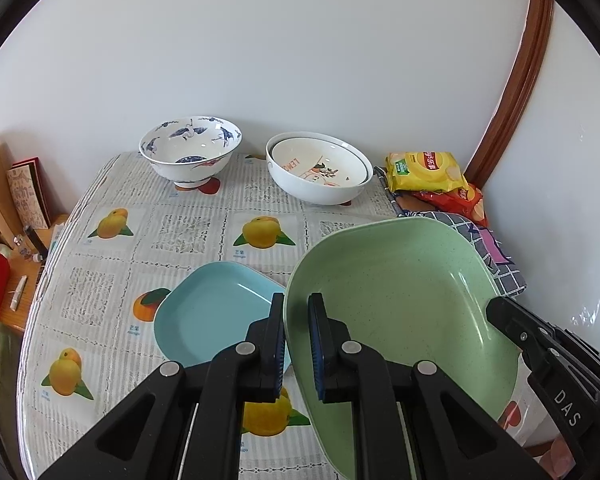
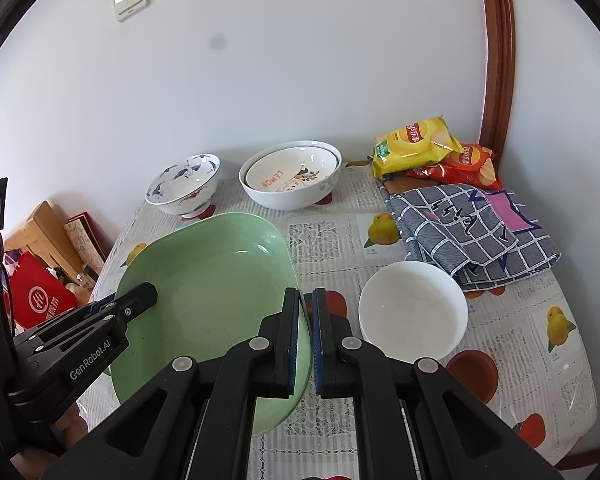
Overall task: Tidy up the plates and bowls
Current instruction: 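Carry the light-green plate over the light-blue plate with both grippers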
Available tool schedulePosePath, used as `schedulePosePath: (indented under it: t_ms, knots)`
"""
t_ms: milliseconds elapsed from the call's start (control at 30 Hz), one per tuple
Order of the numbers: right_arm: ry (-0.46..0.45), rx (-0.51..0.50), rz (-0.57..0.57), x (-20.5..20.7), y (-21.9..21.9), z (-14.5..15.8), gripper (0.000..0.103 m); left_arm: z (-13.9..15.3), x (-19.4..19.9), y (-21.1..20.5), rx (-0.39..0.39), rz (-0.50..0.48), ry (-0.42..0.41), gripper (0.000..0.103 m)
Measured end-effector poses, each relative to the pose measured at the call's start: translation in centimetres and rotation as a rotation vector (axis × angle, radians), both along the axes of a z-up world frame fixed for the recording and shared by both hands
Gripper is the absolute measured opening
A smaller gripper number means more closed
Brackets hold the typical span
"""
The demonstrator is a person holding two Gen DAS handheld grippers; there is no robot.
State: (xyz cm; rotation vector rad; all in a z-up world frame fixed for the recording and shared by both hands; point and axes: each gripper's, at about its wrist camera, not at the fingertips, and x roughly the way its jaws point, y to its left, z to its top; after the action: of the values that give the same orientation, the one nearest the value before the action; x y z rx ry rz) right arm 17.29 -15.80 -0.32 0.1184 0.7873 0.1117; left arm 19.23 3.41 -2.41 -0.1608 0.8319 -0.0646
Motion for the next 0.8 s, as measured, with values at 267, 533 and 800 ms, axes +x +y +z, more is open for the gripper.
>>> schedulePosePath:
  t_ms: [267,533,800]
  knots:
    - [0.005,-0.009,0.010,0.7,0.8,-0.2,0.007,-0.3,0.5,0.8,-0.014,0.009,0.007,0.011]
    - [0.011,-0.023,0.023,1.5,1.8,-0.4,0.007,-0.7,1.0,1.8,-0.027,0.024,0.014,0.011]
    - [0.025,-0.042,0.038,2.3,3.0,-1.0,0.007,-1.7,1.6,3.0,-0.045,0.045,0.028,0.011]
